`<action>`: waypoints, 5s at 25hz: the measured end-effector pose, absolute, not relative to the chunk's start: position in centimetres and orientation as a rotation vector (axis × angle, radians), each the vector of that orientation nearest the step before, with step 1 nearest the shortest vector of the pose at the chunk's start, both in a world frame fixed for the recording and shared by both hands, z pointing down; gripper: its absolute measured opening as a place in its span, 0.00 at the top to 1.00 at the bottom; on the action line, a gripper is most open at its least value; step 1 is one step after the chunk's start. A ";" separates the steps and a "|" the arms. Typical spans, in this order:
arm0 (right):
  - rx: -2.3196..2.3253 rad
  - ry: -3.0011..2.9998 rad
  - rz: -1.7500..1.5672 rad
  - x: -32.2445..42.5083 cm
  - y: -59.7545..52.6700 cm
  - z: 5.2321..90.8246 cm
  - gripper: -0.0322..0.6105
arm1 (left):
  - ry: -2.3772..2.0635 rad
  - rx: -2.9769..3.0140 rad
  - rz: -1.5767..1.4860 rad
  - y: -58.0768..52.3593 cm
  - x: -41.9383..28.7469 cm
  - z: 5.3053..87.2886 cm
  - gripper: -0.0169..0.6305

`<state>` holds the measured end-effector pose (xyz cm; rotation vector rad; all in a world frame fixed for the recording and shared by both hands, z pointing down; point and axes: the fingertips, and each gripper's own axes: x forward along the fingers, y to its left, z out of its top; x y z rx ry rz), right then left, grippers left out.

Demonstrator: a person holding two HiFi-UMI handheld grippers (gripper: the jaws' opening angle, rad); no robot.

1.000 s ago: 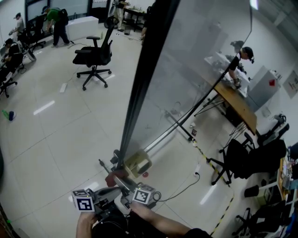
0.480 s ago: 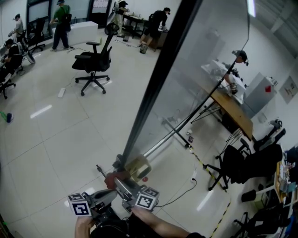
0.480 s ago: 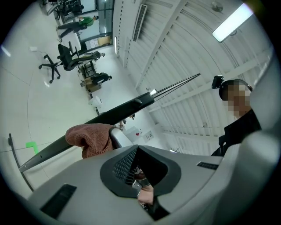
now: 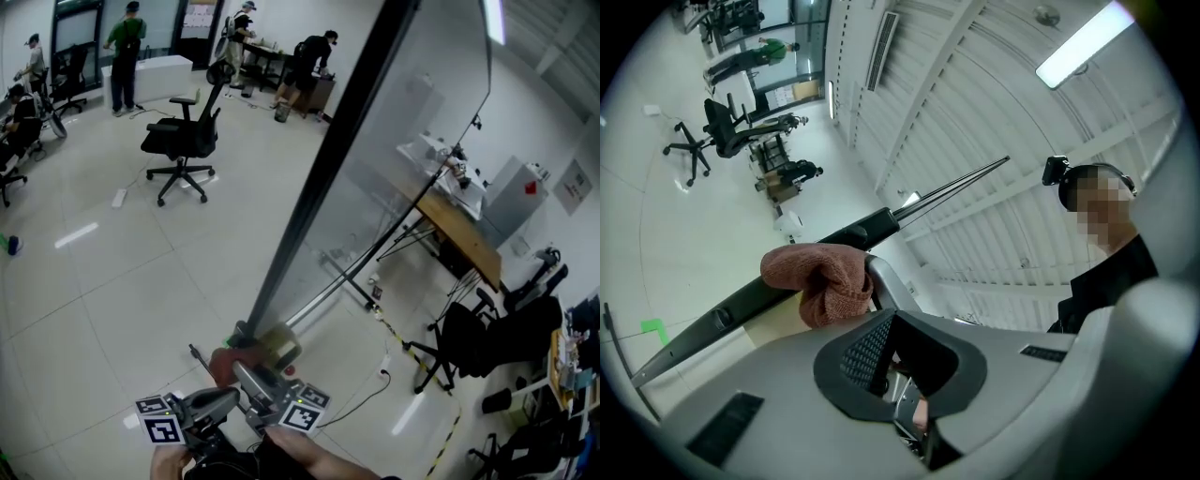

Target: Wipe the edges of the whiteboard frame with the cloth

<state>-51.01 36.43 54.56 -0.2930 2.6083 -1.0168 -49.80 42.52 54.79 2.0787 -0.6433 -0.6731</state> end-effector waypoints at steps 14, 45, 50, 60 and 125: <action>-0.268 2.606 -0.753 -50.4 36.9 45.5 0.83 | -0.671 2.127 -0.628 42.9 -49.5 52.6 0.99; -1.129 3.343 1.454 -51.9 34.1 44.1 0.83 | -0.652 2.323 -0.617 42.6 -49.4 46.4 0.99; -1.153 3.295 1.461 -52.1 33.9 42.3 0.83 | -0.640 2.367 -0.627 41.9 -49.2 44.3 0.99; -1.123 3.189 1.562 -50.7 34.1 38.1 0.83 | -0.635 2.458 -0.614 41.2 -47.0 40.8 0.99; -0.123 3.093 1.497 -49.4 34.2 19.5 0.83 | -1.078 2.852 -0.499 36.9 -40.5 21.9 0.99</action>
